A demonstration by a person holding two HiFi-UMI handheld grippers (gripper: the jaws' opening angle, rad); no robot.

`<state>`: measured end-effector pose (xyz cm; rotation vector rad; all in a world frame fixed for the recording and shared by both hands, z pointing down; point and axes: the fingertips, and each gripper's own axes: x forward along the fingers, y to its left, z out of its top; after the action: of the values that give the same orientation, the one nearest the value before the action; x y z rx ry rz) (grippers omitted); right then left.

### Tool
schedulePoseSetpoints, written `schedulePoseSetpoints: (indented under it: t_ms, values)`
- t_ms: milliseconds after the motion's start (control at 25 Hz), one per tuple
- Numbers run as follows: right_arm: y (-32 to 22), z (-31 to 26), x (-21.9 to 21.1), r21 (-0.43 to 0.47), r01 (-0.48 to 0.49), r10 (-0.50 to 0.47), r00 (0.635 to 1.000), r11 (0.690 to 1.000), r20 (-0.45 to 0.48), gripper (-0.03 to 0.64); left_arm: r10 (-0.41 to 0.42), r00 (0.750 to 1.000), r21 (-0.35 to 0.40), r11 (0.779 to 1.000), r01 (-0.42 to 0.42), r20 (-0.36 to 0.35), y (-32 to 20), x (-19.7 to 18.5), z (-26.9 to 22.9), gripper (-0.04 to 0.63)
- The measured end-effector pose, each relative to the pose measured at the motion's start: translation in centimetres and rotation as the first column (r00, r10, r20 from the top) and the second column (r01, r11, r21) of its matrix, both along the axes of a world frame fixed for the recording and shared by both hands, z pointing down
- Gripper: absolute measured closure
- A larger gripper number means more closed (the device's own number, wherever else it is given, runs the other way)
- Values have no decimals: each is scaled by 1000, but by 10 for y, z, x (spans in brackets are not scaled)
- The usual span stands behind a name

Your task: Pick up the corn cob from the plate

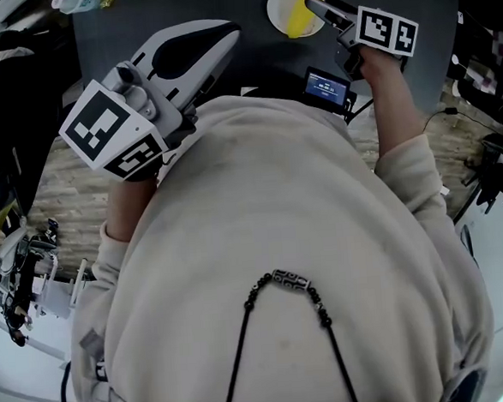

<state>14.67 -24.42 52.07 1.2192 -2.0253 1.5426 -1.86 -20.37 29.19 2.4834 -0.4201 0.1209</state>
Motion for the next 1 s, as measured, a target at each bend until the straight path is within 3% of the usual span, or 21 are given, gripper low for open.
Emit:
schedulePoseSetpoints:
  t_ms: [400,840,1000]
  values:
    - [16,51,2,-121,31,-35,999,992,-36,325,-40,999,-20,999,40,15,3,-6,10,592]
    - [27,93,17,-258,-79,76,997,963,-23,318,-77,996,-14,997,77,38,9,-16,11,592]
    - [28,103,18,-285,-76,76,997,955,-11,318,-88,995,-15,996,89,43,10,-16,13,592]
